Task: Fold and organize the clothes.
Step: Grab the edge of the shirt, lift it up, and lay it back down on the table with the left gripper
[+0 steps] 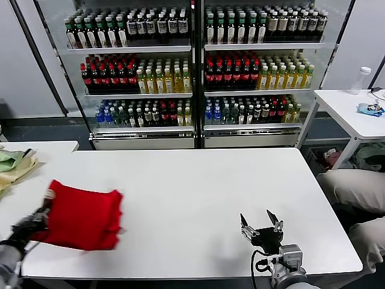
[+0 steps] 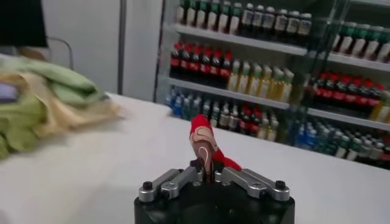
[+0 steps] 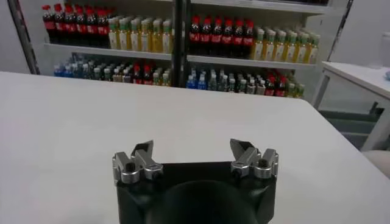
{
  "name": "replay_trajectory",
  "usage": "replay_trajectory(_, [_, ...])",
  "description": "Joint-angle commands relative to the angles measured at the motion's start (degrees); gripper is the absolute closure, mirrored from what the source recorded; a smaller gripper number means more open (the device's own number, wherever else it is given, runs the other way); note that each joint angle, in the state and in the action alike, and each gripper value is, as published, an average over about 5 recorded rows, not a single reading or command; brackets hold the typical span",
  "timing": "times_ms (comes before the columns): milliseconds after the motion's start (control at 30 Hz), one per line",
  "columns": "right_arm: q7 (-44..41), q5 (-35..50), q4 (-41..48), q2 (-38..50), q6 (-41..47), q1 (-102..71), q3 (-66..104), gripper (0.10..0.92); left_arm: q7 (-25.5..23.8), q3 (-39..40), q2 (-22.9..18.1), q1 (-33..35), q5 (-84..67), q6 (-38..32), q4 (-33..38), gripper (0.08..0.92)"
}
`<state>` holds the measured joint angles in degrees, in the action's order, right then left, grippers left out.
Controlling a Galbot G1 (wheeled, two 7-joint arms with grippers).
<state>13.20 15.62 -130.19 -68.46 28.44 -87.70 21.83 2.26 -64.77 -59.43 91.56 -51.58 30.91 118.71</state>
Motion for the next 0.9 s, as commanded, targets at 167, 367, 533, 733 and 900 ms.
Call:
replay_trajectory(167, [-0.01,-0.2,-0.28,-0.61,-0.17,-0.19,-0.04,0.203,6.51,18.8,-0.21,-0.36,-1.93,2.41,17.42,0.866])
replay_trajectory(367, [0.01,-0.84,-0.69,-0.96,-0.17,-1.35,0.62,0.203,10.66,61.06,-14.47,-0.27,12.7,1.78,27.48,0.866])
replay_trajectory(533, [0.0,-1.05,-1.33,-0.83,-0.18,-2.07,0.84,0.203,7.63,63.77,-18.92,-7.11,18.18,-2.08,16.87,0.866])
replay_trajectory(733, [-0.03,-1.15,-1.51,-0.85,-0.12,-1.55,0.04,0.203,7.83,54.5,-16.05,-16.52,18.07,-10.34,9.52,0.827])
replay_trajectory(900, [-0.05,-1.16,-1.06,-0.83,-0.04,-0.58,-0.46,0.203,6.35,44.43,-10.98,-16.47,19.54,-13.51,12.25,0.689])
